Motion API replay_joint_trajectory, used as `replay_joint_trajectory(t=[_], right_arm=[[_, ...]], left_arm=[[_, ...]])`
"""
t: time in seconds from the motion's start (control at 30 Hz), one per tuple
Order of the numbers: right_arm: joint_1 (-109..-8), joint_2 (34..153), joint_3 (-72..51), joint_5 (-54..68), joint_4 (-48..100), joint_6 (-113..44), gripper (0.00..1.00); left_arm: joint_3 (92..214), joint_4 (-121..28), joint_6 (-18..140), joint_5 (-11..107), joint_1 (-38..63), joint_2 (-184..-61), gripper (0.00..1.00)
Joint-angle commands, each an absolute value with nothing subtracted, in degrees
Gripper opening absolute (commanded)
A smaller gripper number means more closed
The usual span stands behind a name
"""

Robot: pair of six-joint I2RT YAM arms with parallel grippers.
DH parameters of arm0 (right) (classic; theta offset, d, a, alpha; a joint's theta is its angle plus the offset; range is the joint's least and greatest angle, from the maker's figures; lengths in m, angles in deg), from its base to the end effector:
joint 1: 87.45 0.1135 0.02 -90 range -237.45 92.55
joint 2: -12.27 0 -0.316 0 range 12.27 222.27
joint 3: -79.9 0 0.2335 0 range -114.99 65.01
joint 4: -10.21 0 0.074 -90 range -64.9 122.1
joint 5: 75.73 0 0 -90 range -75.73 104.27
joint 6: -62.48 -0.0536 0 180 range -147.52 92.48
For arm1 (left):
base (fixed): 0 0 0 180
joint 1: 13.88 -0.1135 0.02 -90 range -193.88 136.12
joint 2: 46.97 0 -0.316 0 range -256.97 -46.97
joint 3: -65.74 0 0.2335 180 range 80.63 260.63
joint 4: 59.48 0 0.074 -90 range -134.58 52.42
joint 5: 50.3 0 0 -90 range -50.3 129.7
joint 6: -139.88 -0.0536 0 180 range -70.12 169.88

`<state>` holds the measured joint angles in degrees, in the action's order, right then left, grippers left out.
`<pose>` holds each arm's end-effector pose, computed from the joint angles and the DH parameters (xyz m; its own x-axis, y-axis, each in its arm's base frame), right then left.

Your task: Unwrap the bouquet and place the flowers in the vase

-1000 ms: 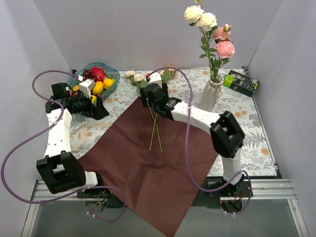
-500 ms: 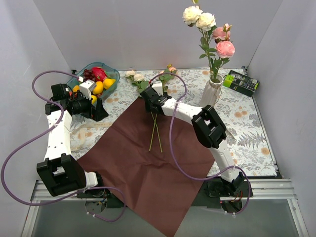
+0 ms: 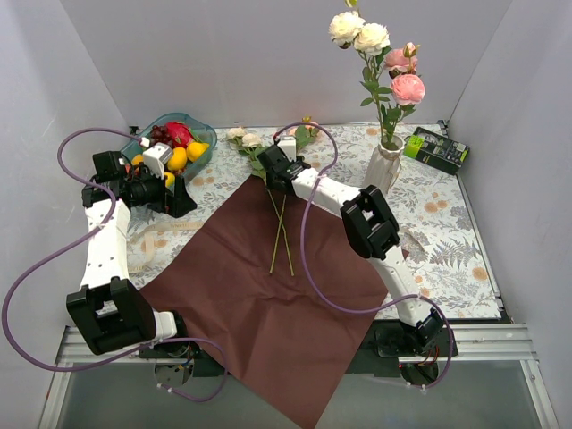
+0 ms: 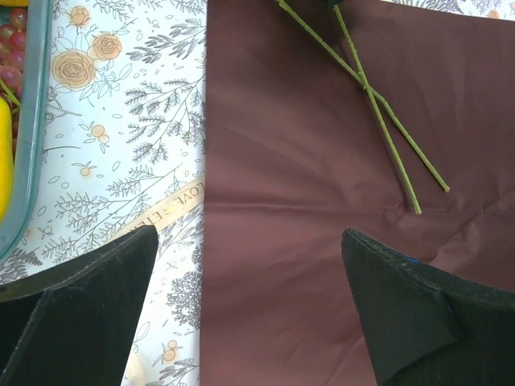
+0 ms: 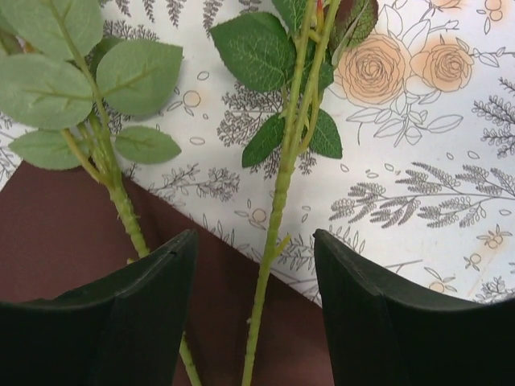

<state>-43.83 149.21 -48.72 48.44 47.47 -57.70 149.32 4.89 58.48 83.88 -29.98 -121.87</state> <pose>0.4296 0.3678 0.2109 -0.5908 0.0115 -0.8067 0.0125 0.9999 0.0051 0.2331 0.0284 0.3610 -0.8114 -0.3458 -0.4713 0.0579 0.7547 -0.6535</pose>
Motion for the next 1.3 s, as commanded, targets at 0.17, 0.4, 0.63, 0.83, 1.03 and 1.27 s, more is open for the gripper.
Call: replay_joint_trajectory(t=[0.17,0.4,0.63,0.83,1.03,1.27], right_arm=[[-45.61,152.36,-51.71,45.47,50.06,-59.87,0.64],[-46.23,152.37,-49.95,44.07,50.06,-61.53,0.51],[-46.93,146.84,-43.9,40.73,45.15,-61.45,0.09],[-45.71,136.03,-40.02,41.17,39.88,-56.37,0.01],[-40.7,118.64,-34.31,36.43,26.71,-40.57,0.01],[-40.16,90.99,-17.89,25.09,-2.45,-22.01,0.01]], left_arm=[[150.68,3.23,60.25,86.02,-29.79,-122.3,0.98],[150.68,3.93,59.99,85.66,-29.79,-121.59,0.98],[150.33,4.55,59.55,85.14,-29.79,-119.92,0.98],[151.21,5.42,59.9,85.75,-29.79,-118.69,0.98],[152.61,6.57,60.69,86.63,-29.79,-117.81,0.98],[154.55,7.97,61.22,86.89,-29.88,-116.14,0.98]])
